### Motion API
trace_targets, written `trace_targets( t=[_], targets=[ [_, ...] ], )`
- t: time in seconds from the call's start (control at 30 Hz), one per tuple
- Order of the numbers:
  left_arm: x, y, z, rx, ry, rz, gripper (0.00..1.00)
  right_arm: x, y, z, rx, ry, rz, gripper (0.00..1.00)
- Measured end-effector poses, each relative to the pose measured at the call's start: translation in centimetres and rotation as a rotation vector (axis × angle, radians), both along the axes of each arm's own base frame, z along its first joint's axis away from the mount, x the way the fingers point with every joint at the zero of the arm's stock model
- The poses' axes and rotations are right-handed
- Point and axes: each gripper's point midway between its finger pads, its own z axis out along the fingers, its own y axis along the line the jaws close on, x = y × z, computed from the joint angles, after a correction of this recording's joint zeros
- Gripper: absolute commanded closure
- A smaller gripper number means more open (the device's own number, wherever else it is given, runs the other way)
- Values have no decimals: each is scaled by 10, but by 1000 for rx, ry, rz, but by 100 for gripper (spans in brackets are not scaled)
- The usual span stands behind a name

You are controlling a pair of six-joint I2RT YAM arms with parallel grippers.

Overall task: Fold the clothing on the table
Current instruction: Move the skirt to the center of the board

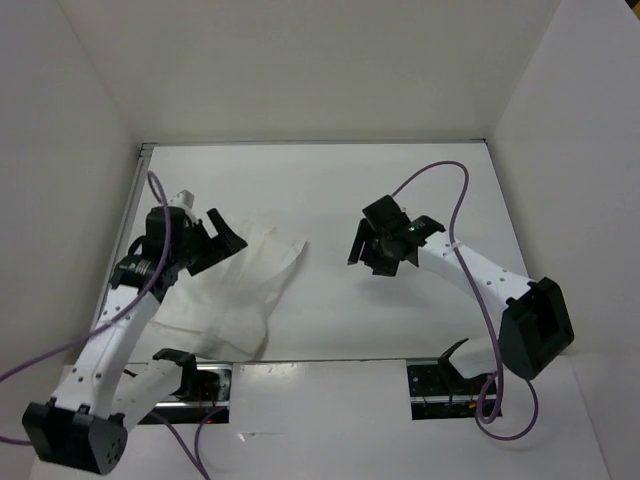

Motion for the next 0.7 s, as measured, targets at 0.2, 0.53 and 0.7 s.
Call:
trace_targets(
  t=[0.2,0.53,0.7],
  targets=[
    [27,-22,-46,98,235,-155,20,-1,3,-11,-5,40,1,28],
    [13,-67,-128,341,524,-422,23,3,2,-15,-3,43,-8,28],
    [-11,-89,-157,432,604,-530,66,6,-5,-16,-3,44,-32,28]
  ],
)
